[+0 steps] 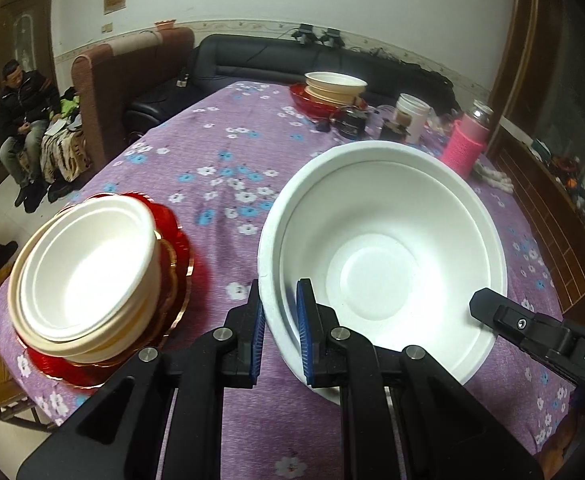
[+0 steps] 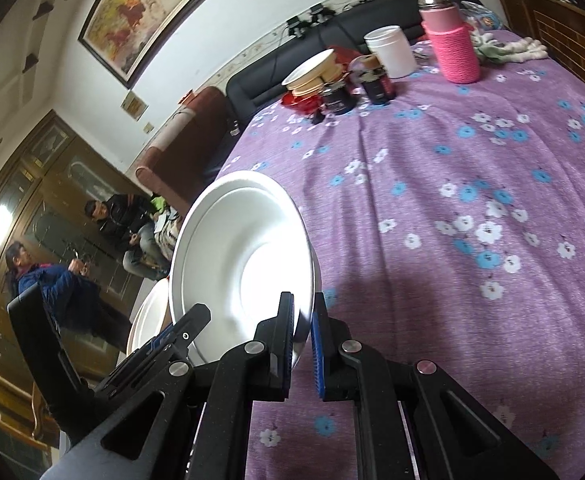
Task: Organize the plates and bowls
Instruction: 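Lift the white foam bowl and carry it over the plate stack, then lower the white foam bowl onto the bowls on the red plates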
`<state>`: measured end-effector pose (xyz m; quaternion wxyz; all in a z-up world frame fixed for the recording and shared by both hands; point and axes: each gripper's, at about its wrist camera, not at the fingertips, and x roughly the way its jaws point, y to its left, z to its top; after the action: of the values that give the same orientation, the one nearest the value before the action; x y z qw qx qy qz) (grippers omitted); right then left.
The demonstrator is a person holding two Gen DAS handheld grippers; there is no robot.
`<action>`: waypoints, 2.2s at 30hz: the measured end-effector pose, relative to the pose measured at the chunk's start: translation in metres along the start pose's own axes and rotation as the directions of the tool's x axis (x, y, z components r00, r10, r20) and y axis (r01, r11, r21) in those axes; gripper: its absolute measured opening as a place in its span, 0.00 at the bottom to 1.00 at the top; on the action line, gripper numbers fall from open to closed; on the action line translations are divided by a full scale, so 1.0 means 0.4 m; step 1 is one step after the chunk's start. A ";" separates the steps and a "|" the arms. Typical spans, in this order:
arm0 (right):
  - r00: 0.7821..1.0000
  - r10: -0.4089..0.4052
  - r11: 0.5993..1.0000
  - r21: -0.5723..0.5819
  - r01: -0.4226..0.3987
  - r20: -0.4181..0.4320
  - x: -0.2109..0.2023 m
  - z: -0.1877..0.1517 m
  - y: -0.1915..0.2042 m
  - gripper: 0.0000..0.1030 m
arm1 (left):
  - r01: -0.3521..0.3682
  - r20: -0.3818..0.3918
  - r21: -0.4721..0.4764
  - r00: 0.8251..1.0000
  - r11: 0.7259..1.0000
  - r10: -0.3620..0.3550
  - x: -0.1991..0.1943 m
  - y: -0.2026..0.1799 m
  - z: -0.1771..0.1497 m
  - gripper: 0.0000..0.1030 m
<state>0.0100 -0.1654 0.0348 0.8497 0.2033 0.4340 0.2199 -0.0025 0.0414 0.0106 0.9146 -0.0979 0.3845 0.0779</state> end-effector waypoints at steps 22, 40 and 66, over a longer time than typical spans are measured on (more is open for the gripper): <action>0.994 0.087 0.989 -0.117 -0.095 -0.070 0.091 -0.011 0.168 0.08 | -0.087 0.036 -0.129 0.995 0.988 0.092 -0.044 0.159 0.012 0.12; 0.981 0.145 0.965 -0.201 -0.168 -0.126 0.149 -0.028 0.307 0.07 | -0.164 0.057 -0.227 0.982 0.960 0.181 -0.092 0.281 0.007 0.12; 0.959 0.156 0.940 -0.261 -0.218 -0.236 0.268 -0.061 0.448 0.07 | -0.231 0.035 -0.320 0.966 0.919 0.255 -0.107 0.408 0.005 0.12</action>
<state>0.0111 0.0443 0.0481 0.7940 0.0949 0.4645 0.3806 -0.0663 0.1970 0.0232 0.8846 -0.1902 0.3415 0.2543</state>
